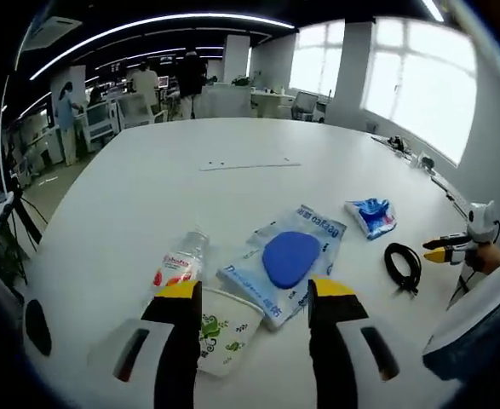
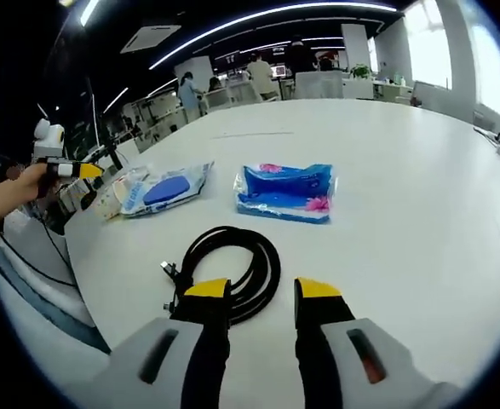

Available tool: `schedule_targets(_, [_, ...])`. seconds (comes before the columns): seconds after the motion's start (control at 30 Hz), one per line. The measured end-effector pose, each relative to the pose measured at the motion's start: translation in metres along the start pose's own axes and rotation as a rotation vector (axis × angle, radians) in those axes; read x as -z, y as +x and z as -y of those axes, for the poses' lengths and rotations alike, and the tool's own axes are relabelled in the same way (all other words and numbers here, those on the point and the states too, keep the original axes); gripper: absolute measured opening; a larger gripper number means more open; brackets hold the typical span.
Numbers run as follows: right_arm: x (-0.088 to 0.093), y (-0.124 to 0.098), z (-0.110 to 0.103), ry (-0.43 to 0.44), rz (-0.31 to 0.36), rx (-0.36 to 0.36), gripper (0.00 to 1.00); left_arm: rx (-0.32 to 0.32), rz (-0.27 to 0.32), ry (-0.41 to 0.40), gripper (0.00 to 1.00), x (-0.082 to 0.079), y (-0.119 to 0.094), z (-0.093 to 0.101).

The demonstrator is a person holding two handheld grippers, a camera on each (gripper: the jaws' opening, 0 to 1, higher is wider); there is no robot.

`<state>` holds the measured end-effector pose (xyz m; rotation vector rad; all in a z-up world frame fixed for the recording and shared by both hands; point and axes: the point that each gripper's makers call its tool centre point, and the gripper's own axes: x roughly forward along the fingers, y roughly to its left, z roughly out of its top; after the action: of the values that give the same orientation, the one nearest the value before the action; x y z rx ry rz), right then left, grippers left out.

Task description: Arrange the tabletop items into an orderly group along one side of the table until the central work area is clear of visible clutter.

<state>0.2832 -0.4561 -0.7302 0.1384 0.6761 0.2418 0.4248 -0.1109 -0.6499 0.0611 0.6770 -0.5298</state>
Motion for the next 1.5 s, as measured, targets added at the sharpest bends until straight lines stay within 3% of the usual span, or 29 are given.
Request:
schedule_targets(0.17, [0.005,-0.004,0.003,0.018,0.001,0.012,0.26,-0.009,-0.041,0.015,0.49,-0.015,0.015,-0.015])
schedule_targets(0.47, [0.011,-0.010,0.007,0.053,-0.003,0.030,0.26,0.026,-0.128,0.015,0.49,-0.017,0.046,-0.024])
schedule_targets(0.7, [0.009,-0.013,0.007,0.071,0.011,0.034,0.25,0.003,-0.182,0.041,0.48,-0.020,0.061,-0.039])
schedule_targets(0.93, [0.013,-0.016,0.005,0.088,0.008,0.030,0.25,-0.001,-0.267,0.047,0.47,-0.009,0.081,-0.046])
schedule_targets(1.0, [0.016,-0.016,0.004,0.158,0.010,0.018,0.25,0.007,-0.286,0.047,0.47,-0.007,0.087,-0.046])
schedule_targets(1.5, [0.020,-0.024,-0.005,0.187,0.013,0.000,0.24,-0.018,-0.373,0.048,0.42,0.008,0.116,-0.062])
